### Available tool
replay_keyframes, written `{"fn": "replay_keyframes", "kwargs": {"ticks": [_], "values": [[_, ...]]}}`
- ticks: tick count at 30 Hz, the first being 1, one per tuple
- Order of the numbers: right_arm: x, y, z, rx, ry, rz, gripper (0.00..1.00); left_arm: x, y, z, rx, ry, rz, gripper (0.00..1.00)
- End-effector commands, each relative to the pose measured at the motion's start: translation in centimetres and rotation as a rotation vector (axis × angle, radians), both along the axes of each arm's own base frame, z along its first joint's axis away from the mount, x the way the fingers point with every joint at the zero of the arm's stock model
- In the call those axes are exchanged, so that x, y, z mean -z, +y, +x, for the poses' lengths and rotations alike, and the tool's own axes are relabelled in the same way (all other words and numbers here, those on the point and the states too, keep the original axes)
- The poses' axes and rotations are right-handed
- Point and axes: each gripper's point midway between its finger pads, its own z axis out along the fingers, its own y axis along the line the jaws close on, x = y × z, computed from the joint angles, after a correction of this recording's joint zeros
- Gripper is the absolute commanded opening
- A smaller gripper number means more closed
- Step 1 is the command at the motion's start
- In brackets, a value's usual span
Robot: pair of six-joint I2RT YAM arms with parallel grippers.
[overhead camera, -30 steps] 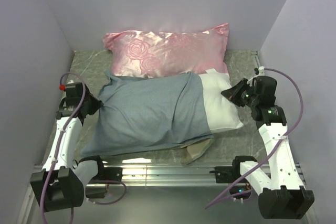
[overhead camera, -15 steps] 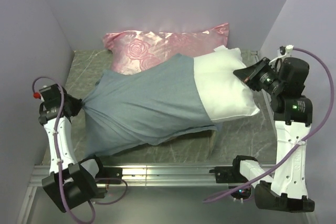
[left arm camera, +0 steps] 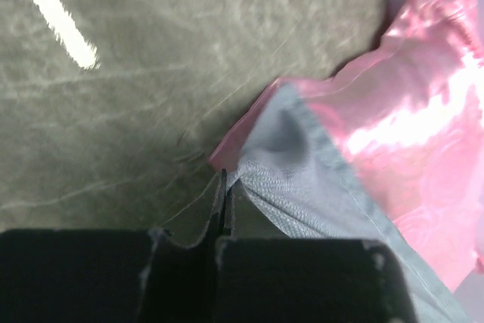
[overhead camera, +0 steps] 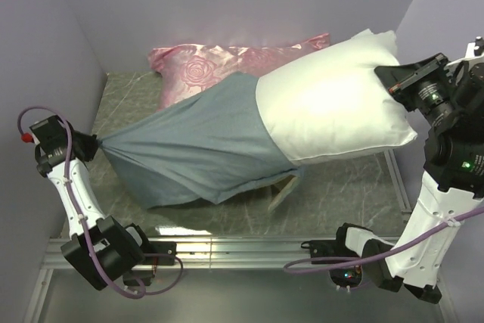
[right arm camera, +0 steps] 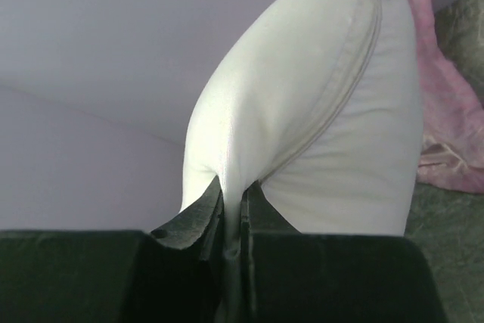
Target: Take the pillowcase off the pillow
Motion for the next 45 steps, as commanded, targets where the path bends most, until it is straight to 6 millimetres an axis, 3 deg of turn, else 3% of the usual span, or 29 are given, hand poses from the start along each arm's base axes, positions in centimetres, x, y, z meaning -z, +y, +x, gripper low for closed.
{"fn": "replay_keyframes", "kwargs": {"ticks": [1,5,16,18,24,45], "values": [[-7.4,-2.6,-0.5,0.151,-0.247,-0.01,0.0,-4.0,4.3,0.9,-0.122,-0.083,0.128,0.01],[-8.2,-3.5,-1.0,0.188,-0.268,0.003,0.0,-4.2,5.3,0.9,-0.15,-0.071,0.116,0.01],[-10.5,-3.4,-1.3,0.155,-0.332,0.117,0.0,-5.7,6.9,1.2,-0.206,-0.078,0.096,0.01],[-10.7,-3.4,-1.0,0.139,-0.335,0.144,0.0,-6.1,6.5,1.6,-0.18,-0.109,0.075,0.0],[-11.1,-2.9,-0.9,0.094,-0.351,0.184,0.0,-7.7,6.0,2.1,-0.165,-0.167,0.062,0.01],[-10.5,-5.9,0.6,0.135,-0.318,0.235,0.0,-11.0,8.6,3.3,-0.206,-0.194,0.01,0.0]]}}
